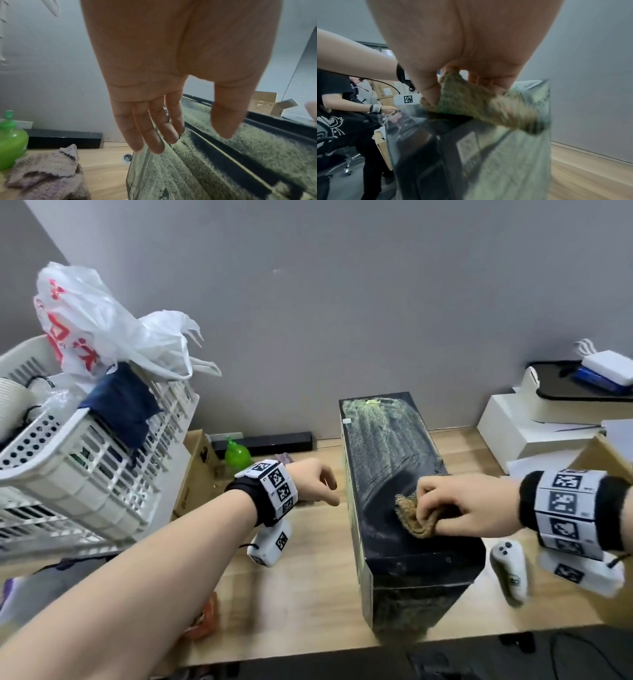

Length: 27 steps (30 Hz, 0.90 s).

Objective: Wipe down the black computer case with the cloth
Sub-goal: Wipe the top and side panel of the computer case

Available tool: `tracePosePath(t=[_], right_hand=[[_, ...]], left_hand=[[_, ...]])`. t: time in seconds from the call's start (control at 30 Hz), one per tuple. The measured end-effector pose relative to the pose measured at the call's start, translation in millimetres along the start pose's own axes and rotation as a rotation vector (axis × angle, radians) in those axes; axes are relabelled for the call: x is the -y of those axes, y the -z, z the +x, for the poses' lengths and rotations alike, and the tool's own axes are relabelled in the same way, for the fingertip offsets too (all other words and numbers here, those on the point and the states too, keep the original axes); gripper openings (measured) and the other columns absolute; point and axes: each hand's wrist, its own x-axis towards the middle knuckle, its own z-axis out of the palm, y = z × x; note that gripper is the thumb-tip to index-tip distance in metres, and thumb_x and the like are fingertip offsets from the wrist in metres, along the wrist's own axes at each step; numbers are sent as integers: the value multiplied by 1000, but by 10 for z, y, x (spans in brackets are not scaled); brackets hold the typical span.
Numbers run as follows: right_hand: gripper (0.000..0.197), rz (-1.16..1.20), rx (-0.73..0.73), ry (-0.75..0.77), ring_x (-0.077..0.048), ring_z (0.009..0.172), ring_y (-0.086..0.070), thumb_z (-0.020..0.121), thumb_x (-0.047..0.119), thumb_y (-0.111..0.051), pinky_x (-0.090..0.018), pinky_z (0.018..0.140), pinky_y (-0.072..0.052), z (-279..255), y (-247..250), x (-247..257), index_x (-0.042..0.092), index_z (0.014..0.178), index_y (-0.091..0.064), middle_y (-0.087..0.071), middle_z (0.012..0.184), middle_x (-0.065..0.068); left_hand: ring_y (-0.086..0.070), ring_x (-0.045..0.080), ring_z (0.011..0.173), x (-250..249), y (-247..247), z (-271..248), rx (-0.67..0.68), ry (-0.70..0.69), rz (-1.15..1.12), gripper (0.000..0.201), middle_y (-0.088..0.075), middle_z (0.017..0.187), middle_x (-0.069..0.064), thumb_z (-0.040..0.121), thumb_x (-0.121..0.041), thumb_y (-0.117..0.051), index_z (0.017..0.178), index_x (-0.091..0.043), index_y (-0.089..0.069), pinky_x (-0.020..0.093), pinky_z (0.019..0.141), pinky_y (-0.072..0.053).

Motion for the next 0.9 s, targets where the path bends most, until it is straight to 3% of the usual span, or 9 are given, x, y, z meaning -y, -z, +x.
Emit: tracePosePath(t=[0.07, 0.17, 0.23, 0.37, 0.47, 0.63, 0.77, 0.9], right_hand=[[16, -15, -55, 64, -1, 88, -54, 84, 39, -60, -26, 84, -46, 222, -81, 180, 37, 100, -60, -47, 104, 19], [24, -27, -61, 178, -10, 94, -57, 84, 46, -59, -31, 87, -47, 470, -228, 469, 37, 106, -59, -47, 107, 16], [31, -12, -31, 208, -12, 95, -56, 82, 46, -61, -30, 88, -47, 445, -254, 511, 38, 111, -59, -44, 110, 14], [40, -14, 68, 181, -7, 94, -54, 86, 54, -53, -28, 89, -46, 163, -145, 300, 50, 126, -51, -35, 115, 20], [40, -65, 89, 167, -4, 100, -52, 91, 50, -47, -23, 94, -43, 204, -92, 182, 59, 129, -43, -30, 120, 22], [39, -112, -2, 106, -9, 101, -48, 95, 40, -45, -24, 98, -38, 806, 78, -16, 53, 132, -46, -32, 118, 9], [40, -144, -105, -31, -10, 96, -45, 97, 37, -45, -26, 101, -38, 1204, 239, -213, 42, 136, -47, -33, 117, 1], [40, -153, -64, -23, -13, 97, -47, 97, 35, -45, -26, 102, -36, 1194, 263, -198, 42, 137, -47, -35, 118, -3]], left_hand=[[-58, 7, 53, -9, -30, -27, 23, -50, 53, 38, -73, 91, 4, 72, -30, -84, 101, -15, -64, 15, 47, -41], [-50, -5, 42, -21, -49, -20, 81, -82, 97, 43, -69, 86, 1, 72, -27, -86, 104, -12, -62, 9, 38, -34], [-48, -8, 37, -5, -44, -4, 81, -86, 71, 42, -67, 85, 0, 72, -24, -87, 104, -11, -62, 9, 37, -34], [-52, 0, 39, 90, -21, 7, -66, -89, -70, 57, -65, 92, 3, 69, -18, -87, 115, -14, -55, 16, 40, -39], [-55, 9, 38, 180, -31, 16, -173, -62, -202, 60, -61, 98, 8, 70, -14, -83, 118, -16, -48, 23, 39, -42], [-63, 13, 48, 319, -54, 38, -201, -41, -148, 62, -66, 96, 8, 69, -20, -81, 120, -16, -46, 36, 54, -57], [-63, 14, 50, 335, -27, 34, -149, -9, -173, 56, -73, 80, 9, 65, -28, -83, 105, -18, -46, 45, 61, -59], [-57, 6, 43, 234, -19, 17, -113, -44, -195, 63, -75, 86, 11, 64, -44, -88, 102, -15, -47, 31, 51, -49]])
